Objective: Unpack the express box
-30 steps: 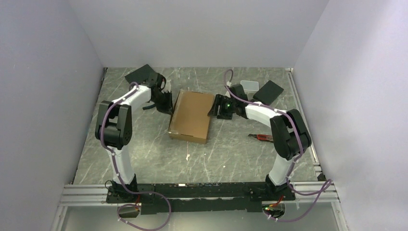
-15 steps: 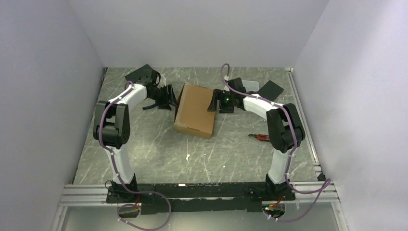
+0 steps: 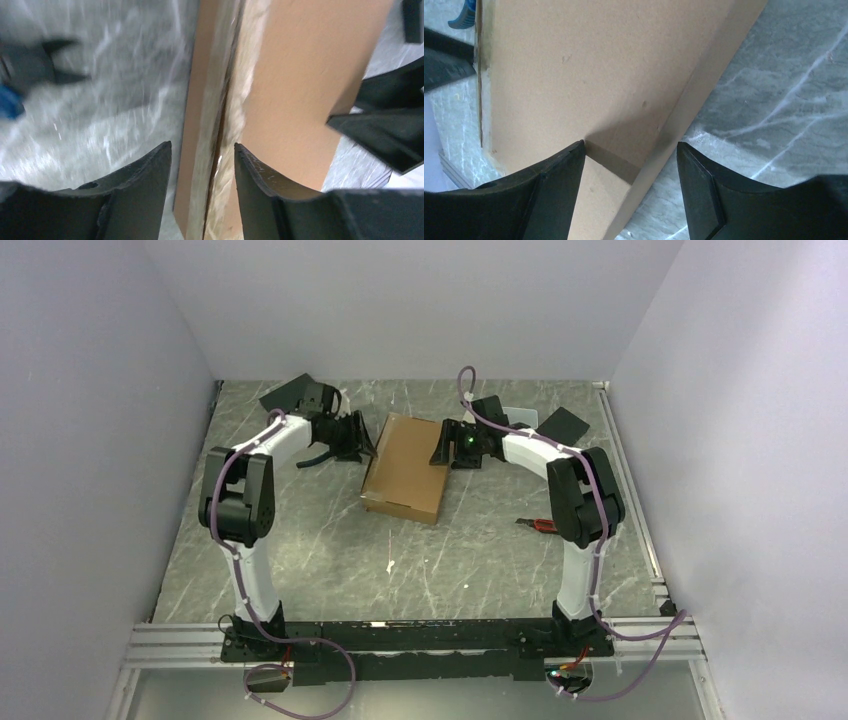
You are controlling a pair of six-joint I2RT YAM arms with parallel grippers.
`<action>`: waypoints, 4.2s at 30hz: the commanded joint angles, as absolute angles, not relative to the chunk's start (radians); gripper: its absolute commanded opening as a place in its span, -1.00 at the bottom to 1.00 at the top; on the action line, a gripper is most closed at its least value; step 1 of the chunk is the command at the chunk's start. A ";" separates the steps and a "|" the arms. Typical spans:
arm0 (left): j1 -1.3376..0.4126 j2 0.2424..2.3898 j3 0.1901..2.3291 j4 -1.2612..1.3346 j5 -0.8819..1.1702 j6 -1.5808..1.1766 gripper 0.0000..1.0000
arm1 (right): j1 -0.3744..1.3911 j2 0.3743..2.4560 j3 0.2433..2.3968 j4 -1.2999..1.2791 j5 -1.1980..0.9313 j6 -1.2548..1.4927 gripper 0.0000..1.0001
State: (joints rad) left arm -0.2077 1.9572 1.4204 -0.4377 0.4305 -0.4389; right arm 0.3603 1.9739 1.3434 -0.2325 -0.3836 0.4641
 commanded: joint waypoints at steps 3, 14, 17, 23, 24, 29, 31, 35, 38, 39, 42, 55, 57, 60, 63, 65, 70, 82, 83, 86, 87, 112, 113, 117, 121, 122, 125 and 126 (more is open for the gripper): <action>-0.201 2.067 1.645 -0.342 0.428 -0.421 0.00 | 0.354 2.017 1.398 -0.210 -0.391 0.468 0.38; -0.207 2.226 1.794 -0.321 0.427 -0.401 0.00 | 0.353 2.032 1.412 -0.215 -0.389 0.460 0.18; -0.209 2.247 1.814 -0.334 0.422 -0.393 0.07 | 0.353 2.034 1.409 -0.214 -0.388 0.457 0.15; -0.209 2.270 1.832 -0.356 0.369 -0.408 -0.07 | 0.353 2.029 1.410 -0.218 -0.379 0.461 0.05; -0.207 2.274 1.836 -0.362 0.352 -0.413 -0.11 | 0.352 2.029 1.410 -0.219 -0.373 0.464 0.02; -0.204 2.294 1.861 -0.377 0.295 -0.422 -0.19 | 0.351 2.043 1.413 -0.235 -0.345 0.480 -0.15; -0.204 2.296 1.866 -0.378 0.273 -0.420 -0.20 | 0.351 2.049 1.411 -0.240 -0.343 0.486 -0.19; -0.204 2.291 1.861 -0.391 0.213 -0.398 -0.23 | 0.349 2.050 1.404 -0.247 -0.326 0.499 -0.25; -0.205 2.292 1.861 -0.402 0.167 -0.366 -0.26 | 0.345 2.049 1.389 -0.238 -0.332 0.511 -0.28; -0.205 2.295 1.865 -0.408 0.159 -0.355 -0.25 | 0.344 2.050 1.388 -0.240 -0.332 0.514 -0.29; -0.212 2.307 1.876 -0.441 0.113 -0.325 -0.22 | 0.344 2.053 1.388 -0.249 -0.322 0.517 -0.30; -0.149 2.374 1.912 -0.513 0.308 -0.340 -0.26 | 0.322 2.057 1.353 -0.223 -0.346 0.553 -0.36; -0.144 2.361 1.884 -0.497 0.292 -0.344 -0.26 | 0.322 2.060 1.353 -0.221 -0.347 0.555 -0.37; -0.135 2.341 1.858 -0.495 0.250 -0.355 -0.29 | 0.321 2.062 1.352 -0.222 -0.344 0.557 -0.37; -0.129 2.298 1.803 -0.441 0.244 -0.369 -0.27 | 0.319 2.063 1.350 -0.218 -0.352 0.558 -0.37; -0.130 2.290 1.805 -0.430 0.286 -0.363 -0.15 | 0.320 2.059 1.351 -0.211 -0.367 0.549 -0.38; -0.133 2.254 1.862 -0.482 0.395 -0.382 0.19 | 0.322 2.041 1.366 -0.207 -0.403 0.526 -0.34; -0.133 1.781 1.475 -0.540 0.413 -0.365 0.50 | 0.342 1.988 1.388 -0.246 -0.377 0.477 -0.05; -0.134 1.735 1.412 -0.525 0.435 -0.367 0.49 | 0.346 1.979 1.384 -0.250 -0.370 0.472 0.00; -0.138 1.645 1.276 -0.478 0.514 -0.383 0.45 | 0.357 1.942 1.350 -0.250 -0.368 0.466 0.15; -0.139 1.634 1.251 -0.475 0.534 -0.386 0.42 | 0.362 1.927 1.326 -0.244 -0.379 0.466 0.21; -0.179 1.706 1.149 -0.458 0.462 -0.368 -0.21 | 0.400 1.908 1.233 -0.219 -0.389 0.462 -0.15; -0.181 1.708 1.148 -0.460 0.461 -0.366 -0.22 | 0.400 1.909 1.234 -0.219 -0.388 0.462 -0.15; -0.184 1.709 1.140 -0.482 0.429 -0.357 -0.24 | 0.401 1.910 1.236 -0.221 -0.389 0.462 -0.16; -0.184 1.707 1.135 -0.514 0.381 -0.347 -0.37 | 0.400 1.912 1.233 -0.221 -0.383 0.463 -0.17; -0.184 1.705 1.132 -0.518 0.372 -0.344 -0.37 | 0.400 1.914 1.233 -0.221 -0.382 0.465 -0.17; -0.184 1.712 1.128 -0.539 0.340 -0.337 -0.40 | 0.400 1.915 1.230 -0.221 -0.378 0.466 -0.18; -0.184 1.717 1.131 -0.549 0.326 -0.334 -0.40 | 0.401 1.914 1.228 -0.220 -0.375 0.467 -0.19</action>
State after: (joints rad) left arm -0.1806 1.7103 1.1419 -0.4915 0.4053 -0.3706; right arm 0.3965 1.9118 1.2549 -0.1902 -0.4202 0.4900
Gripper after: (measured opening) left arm 0.306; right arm 0.415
